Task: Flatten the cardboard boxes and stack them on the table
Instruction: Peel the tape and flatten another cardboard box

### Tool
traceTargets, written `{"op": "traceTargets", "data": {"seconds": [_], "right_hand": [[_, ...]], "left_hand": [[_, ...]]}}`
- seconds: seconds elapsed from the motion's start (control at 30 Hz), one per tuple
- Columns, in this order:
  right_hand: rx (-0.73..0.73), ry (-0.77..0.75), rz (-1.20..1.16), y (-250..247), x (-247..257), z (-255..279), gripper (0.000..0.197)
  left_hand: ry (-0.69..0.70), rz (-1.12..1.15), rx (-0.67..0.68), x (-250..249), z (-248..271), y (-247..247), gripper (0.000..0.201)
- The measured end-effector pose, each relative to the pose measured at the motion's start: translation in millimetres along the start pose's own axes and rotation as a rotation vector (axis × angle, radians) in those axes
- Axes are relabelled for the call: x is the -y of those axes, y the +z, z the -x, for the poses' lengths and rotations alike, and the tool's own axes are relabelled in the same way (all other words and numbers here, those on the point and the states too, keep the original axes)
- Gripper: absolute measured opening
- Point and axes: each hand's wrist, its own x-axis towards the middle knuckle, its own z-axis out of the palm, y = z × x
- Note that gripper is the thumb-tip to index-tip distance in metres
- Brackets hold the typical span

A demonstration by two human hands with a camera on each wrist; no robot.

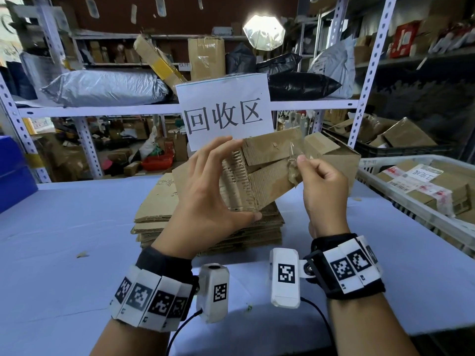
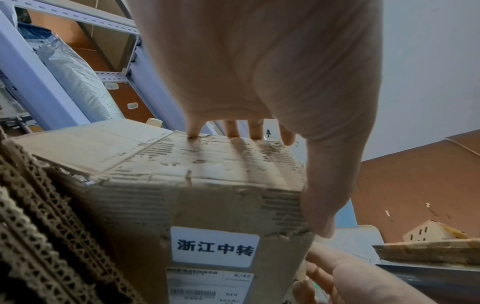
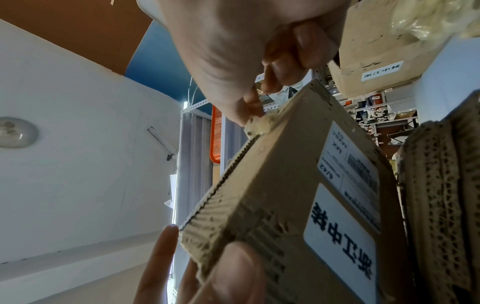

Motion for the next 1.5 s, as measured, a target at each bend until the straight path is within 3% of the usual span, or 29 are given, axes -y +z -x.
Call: {"op": "traceTargets", "data": {"seconds": [0.43,0.63,0.77,0.93,1.07,1.4,1.5], "right_hand": [[0.005,-0.064,0.046,-1.0,2.3,-2.5,0.017],[0.054,-0.024,0.06,-1.8,5.4,-2.8,0.013],[0.082,-0.17,0.16,-2.7,12.5,-2.0,0.018],[0.218,-0.167,0.147,-7.9,13.4,-7.1,0.017],[0.379,-0.194,0.199,-16.4,14.3,-10.3,0.038],[0.242,-0.234,0.201,-7.1,8.5,-1.7,0.02],[0.17,-0.282,0.19,-3.6,10.6,0.1,0.015]], "left_hand": [[-0.009,0.022,-0.01,1.4,0.4,-0.9,0.111],[-0.013,0.024,-0.001,1.0,-0.1,-1.0,0.111],[-0.008,0.033,-0.014,2.7,-0.9,-1.5,0.11],[-0.041,0.13,-0.011,3.6,-0.2,-4.9,0.106],[-0.065,0.157,-0.022,3.9,-1.1,-10.0,0.103],[-0.05,-0.267,0.15,6.9,-6.3,-7.5,0.12],[-0.05,-0.276,0.14,10.6,-5.7,-11.5,0.118]]}}
